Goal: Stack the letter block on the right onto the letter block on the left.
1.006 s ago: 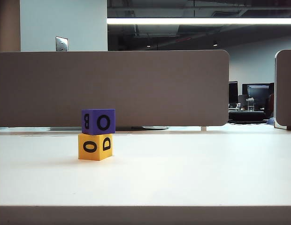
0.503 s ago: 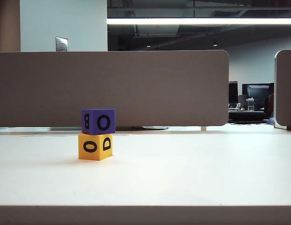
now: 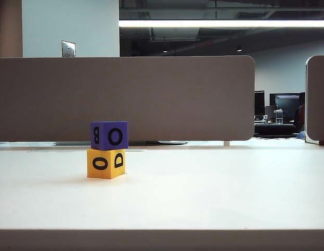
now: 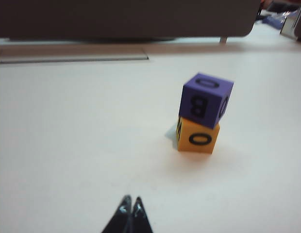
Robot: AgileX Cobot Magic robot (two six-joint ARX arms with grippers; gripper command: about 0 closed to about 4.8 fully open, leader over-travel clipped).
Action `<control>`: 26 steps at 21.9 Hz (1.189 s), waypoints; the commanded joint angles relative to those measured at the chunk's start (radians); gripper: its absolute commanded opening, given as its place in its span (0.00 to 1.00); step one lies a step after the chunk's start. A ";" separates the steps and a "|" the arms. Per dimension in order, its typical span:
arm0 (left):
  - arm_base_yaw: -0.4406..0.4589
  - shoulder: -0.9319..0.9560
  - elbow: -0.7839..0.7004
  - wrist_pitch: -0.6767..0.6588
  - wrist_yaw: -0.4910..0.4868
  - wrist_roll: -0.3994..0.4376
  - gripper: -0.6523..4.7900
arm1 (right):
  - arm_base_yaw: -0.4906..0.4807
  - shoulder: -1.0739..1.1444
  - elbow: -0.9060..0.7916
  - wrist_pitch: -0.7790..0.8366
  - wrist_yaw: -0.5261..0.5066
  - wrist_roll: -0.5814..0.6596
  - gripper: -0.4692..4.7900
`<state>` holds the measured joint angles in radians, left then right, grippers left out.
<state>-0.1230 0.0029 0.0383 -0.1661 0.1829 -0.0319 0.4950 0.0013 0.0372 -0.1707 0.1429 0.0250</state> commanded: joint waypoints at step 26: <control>0.000 0.000 -0.032 0.004 0.016 0.032 0.11 | -0.043 -0.003 -0.035 0.033 -0.014 0.031 0.09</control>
<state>-0.1230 0.0029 0.0051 -0.1551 0.1974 -0.0006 0.4664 0.0013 0.0071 -0.1558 0.1295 0.0525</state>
